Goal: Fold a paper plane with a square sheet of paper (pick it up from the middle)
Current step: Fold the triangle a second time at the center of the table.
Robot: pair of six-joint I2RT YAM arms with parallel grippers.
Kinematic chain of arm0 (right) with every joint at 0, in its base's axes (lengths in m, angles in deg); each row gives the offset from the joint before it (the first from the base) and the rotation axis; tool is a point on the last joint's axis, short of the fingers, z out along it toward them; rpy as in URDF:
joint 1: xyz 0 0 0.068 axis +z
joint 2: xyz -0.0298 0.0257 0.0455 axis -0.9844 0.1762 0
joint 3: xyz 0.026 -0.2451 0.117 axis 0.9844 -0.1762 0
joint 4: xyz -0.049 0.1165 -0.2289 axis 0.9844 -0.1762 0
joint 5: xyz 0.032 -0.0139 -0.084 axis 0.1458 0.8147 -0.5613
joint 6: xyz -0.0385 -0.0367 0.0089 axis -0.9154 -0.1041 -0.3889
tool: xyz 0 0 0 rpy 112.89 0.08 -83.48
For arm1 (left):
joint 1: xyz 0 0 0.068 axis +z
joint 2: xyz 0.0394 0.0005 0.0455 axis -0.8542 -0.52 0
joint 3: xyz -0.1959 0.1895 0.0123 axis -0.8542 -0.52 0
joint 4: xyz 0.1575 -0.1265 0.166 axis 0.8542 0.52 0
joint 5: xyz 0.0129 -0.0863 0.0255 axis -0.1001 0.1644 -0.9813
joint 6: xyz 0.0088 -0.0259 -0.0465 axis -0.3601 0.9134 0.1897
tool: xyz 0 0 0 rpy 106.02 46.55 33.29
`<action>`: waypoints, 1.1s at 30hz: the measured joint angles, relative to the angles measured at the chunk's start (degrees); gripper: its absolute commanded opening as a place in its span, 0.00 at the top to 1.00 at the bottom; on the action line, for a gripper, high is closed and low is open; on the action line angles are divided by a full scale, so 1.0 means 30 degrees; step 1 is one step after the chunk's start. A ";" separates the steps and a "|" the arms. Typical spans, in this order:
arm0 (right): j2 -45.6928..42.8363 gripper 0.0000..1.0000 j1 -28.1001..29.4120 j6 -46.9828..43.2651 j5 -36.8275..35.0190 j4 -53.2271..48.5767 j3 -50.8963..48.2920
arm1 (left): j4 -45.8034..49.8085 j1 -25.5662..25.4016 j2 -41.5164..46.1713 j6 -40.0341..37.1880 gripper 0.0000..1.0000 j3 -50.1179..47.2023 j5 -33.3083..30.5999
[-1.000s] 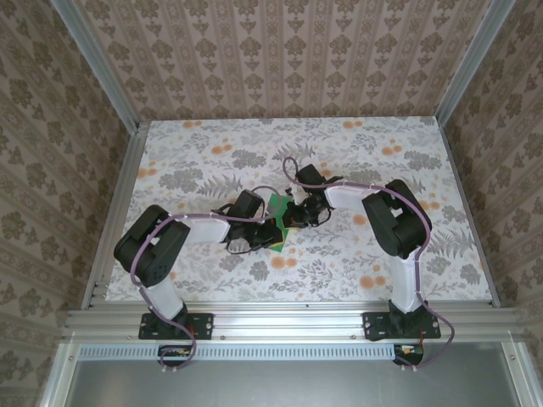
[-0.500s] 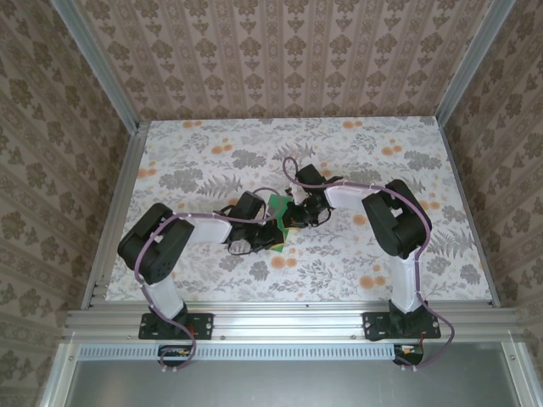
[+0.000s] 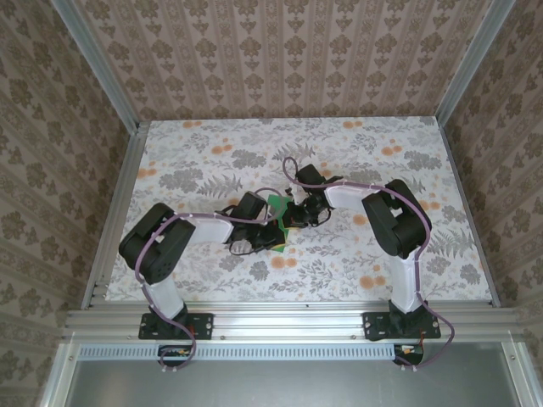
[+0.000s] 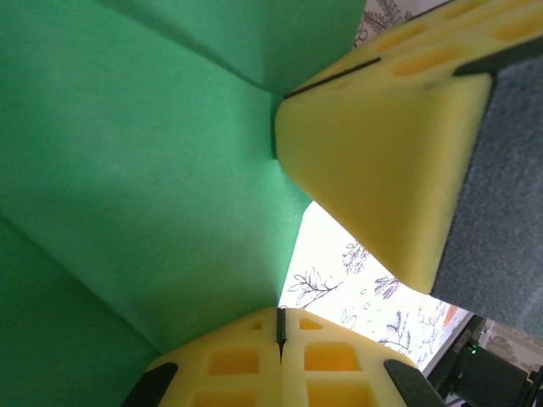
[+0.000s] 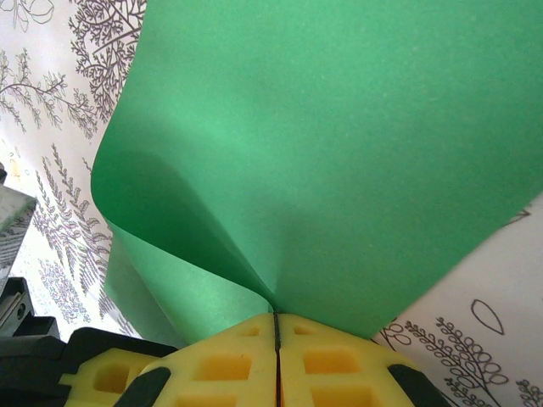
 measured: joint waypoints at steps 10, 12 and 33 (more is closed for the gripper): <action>0.0080 0.91 0.0000 0.0007 0.0007 -0.0240 0.0146 | 0.0000 -0.0918 0.0204 -0.0051 0.98 -0.0095 -0.0736; 0.0080 0.91 0.0000 0.0007 0.0000 -0.0248 0.0153 | -0.0066 -0.1020 0.0291 -0.0044 0.98 -0.0226 -0.0809; 0.0087 0.91 0.0000 0.0073 0.0000 -0.0240 0.0153 | 0.1443 0.0138 0.3920 0.0335 0.97 -0.1399 -0.0954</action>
